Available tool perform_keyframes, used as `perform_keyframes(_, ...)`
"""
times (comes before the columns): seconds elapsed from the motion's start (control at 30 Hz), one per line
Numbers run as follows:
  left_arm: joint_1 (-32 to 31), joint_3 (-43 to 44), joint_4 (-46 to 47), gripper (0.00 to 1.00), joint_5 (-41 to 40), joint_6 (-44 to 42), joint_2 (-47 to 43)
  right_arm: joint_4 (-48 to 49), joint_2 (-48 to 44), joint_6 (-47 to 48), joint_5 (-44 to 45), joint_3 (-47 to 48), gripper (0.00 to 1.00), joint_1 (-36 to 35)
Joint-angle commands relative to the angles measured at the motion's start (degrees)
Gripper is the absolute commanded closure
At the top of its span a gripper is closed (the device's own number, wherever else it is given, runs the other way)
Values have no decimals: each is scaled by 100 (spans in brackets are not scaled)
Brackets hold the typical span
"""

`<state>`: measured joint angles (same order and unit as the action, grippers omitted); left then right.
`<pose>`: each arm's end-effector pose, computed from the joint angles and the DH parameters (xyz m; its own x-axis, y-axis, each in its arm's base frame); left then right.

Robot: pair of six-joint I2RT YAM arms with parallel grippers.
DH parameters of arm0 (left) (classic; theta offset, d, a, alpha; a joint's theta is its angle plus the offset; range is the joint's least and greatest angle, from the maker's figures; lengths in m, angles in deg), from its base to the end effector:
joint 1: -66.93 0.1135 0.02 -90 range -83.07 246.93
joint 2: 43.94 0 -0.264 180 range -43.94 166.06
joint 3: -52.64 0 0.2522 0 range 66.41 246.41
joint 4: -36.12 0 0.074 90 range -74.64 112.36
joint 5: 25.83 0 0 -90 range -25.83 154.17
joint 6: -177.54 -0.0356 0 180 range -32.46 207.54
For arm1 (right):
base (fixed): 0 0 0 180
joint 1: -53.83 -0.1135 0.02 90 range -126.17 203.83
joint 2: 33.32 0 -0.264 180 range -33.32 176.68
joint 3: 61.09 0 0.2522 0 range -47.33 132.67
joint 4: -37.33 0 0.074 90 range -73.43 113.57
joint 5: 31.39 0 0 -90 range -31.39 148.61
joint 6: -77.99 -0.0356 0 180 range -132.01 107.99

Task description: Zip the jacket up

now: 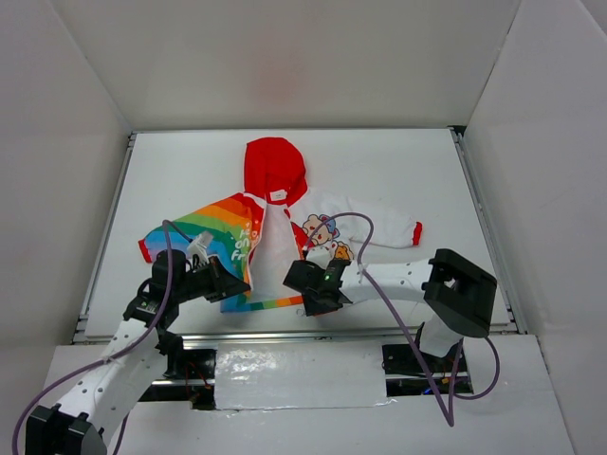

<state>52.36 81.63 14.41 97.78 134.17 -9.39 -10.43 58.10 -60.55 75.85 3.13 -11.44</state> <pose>0.1361 -0.0557 0.1913 -0.8030 -0.4168 -0.4260 0.1485 0.5523 -0.8203 0.1263 0.2489 0.1578 -0.8935 -0.2290 -0.3863 -0.2503 0.9682 0.0050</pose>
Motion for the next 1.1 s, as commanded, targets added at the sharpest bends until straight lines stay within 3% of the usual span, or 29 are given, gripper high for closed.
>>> perform_keyframes(0.0,-2,-2,267,100,199,-93,-97,-19,271,-33,114,26,48,-55)
perform_keyframes(0.1,-2,-11,276,100,217,-93,-115,51,403,-68,52,-53,51,-64)
perform_keyframes(0.3,-2,-19,267,100,217,-93,-132,332,500,-104,-203,-273,71,-99)
perform_keyframes(0.47,-11,-19,250,100,208,-84,-159,412,500,-95,-265,-282,81,-117)
perform_keyframes(0.5,-2,-19,241,100,199,-84,-159,403,491,-95,-256,-282,98,-117)
perform_keyframes(0.77,-2,7,215,100,164,-93,-150,1061,26,-68,-545,-554,100,-108)
perform_keyframes(0.93,-2,7,276,100,164,-58,-220,2185,-876,-183,-633,-1194,100,-99)
perform_keyframes(1.07,-11,-151,853,100,356,205,-273,3335,-1626,-349,-616,-1775,100,-38)
